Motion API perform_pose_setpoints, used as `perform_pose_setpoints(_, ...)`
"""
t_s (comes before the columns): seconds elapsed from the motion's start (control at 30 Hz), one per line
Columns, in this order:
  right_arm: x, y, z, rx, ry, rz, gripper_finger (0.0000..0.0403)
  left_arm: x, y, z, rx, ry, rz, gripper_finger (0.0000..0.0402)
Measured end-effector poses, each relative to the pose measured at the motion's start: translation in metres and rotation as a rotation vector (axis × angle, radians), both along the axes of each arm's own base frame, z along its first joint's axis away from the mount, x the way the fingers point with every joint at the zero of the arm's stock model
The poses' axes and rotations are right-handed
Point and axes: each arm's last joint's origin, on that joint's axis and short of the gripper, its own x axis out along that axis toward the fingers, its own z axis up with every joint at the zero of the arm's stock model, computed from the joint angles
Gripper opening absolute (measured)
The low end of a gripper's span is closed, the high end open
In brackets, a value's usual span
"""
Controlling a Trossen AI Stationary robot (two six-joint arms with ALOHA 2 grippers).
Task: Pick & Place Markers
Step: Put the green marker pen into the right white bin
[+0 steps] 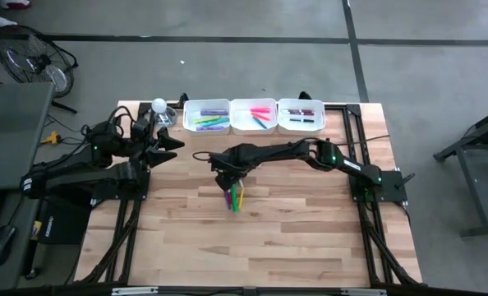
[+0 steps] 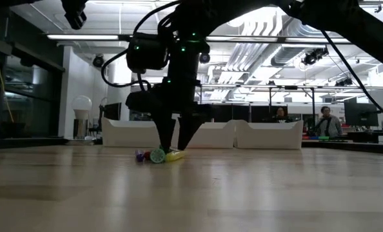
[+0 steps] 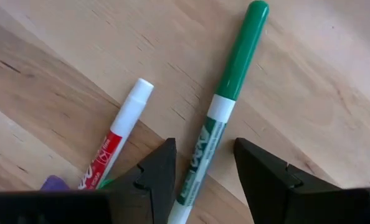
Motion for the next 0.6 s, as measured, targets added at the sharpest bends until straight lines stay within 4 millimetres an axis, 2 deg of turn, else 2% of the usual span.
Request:
perform_pose_setpoints(0.23,-0.0011,0.0005,-0.0007,0.023,0.011,0.006,0.0126,0.0,0.0,0.0,-0.006,0.001,-0.001,0.0275)
perform_pose_setpoints(0.6,-0.0024,-0.0003,-0.0016,0.035,0.029,0.044,0.0048,0.0,0.0001,0.0,-0.008,0.0,0.0,0.0275)
